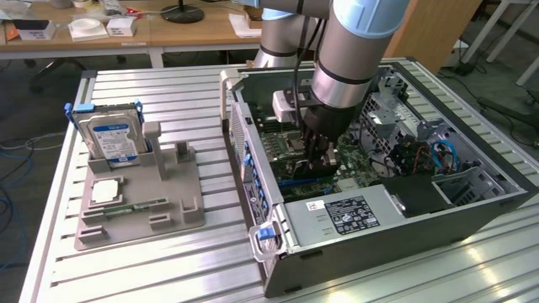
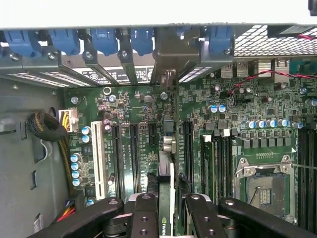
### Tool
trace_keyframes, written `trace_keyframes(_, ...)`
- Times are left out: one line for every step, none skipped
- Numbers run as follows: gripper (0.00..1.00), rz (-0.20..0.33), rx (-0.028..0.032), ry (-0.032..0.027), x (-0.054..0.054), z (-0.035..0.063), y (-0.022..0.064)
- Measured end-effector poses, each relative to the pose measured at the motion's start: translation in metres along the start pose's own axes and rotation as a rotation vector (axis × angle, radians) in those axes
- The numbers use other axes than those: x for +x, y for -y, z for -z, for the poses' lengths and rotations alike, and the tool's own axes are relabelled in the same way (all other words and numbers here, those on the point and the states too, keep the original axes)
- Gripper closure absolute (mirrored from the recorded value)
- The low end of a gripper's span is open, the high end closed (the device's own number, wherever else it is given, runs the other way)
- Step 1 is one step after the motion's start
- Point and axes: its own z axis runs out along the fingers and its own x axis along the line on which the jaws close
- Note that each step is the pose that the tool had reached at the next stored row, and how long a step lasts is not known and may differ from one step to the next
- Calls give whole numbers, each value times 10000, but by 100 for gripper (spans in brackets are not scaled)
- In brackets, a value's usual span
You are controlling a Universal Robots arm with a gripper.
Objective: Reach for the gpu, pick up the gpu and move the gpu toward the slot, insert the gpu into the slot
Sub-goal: 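Insert the gpu into the slot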
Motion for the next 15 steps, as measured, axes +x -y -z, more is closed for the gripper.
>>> trace_keyframes(74,0,0,0,0,0,1)
trace_keyframes(74,0,0,-1,0,0,1)
trace_keyframes(74,0,0,0,0,-1,1)
trace_keyframes(74,2,0,2,-1,-4,10)
trace_keyframes(74,1,4,4,-2,-5,18)
trace_keyframes(74,1,5,3,-2,-6,26)
trace_keyframes(74,2,5,2,-2,-7,33)
trace_keyframes(74,1,4,0,-2,-6,35)
trace_keyframes(74,1,4,-1,-2,-8,35)
trace_keyframes(74,1,6,3,-2,-16,35)
trace_keyframes(74,1,5,1,-1,-25,35)
trace_keyframes(74,1,5,1,0,-35,35)
trace_keyframes(74,1,5,1,0,-44,35)
trace_keyframes(74,1,5,0,1,-50,34)
trace_keyframes(74,-1,5,0,2,-52,26)
